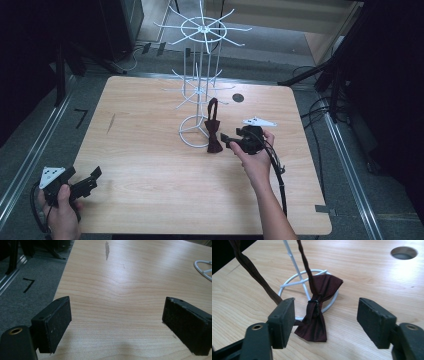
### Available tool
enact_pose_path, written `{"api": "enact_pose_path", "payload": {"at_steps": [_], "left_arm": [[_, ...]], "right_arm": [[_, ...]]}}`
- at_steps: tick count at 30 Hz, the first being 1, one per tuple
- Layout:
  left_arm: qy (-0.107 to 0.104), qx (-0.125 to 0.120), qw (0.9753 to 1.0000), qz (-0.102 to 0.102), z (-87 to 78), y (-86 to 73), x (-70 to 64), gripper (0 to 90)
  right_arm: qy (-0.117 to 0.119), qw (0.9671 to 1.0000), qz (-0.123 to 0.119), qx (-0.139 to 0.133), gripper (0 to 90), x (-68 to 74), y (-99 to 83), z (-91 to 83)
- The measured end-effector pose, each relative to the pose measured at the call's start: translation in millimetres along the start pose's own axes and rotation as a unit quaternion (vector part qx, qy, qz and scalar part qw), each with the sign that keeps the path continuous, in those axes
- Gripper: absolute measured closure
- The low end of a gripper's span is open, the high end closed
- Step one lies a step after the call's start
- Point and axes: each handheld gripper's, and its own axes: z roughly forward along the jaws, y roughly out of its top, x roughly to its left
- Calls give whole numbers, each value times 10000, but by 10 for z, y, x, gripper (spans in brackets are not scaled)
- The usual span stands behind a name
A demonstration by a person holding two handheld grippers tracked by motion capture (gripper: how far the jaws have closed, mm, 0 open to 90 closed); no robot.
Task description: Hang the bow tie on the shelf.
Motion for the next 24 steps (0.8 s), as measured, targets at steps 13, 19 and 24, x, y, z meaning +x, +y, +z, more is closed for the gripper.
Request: {"api": "enact_pose_path", "payload": {"at_steps": [13,19,24], "left_arm": [[9,-10,10000,11,1,-1,-3,94],[14,-25,10000,24,1,-2,-7,94],[17,-30,10000,29,2,-2,-9,94]], "right_arm": [[-181,9996,137,-180,249,-227,-133,-378],[-307,9988,290,-236,244,-401,-274,-578],[-361,9985,334,-252,235,-491,-366,-672]]}}
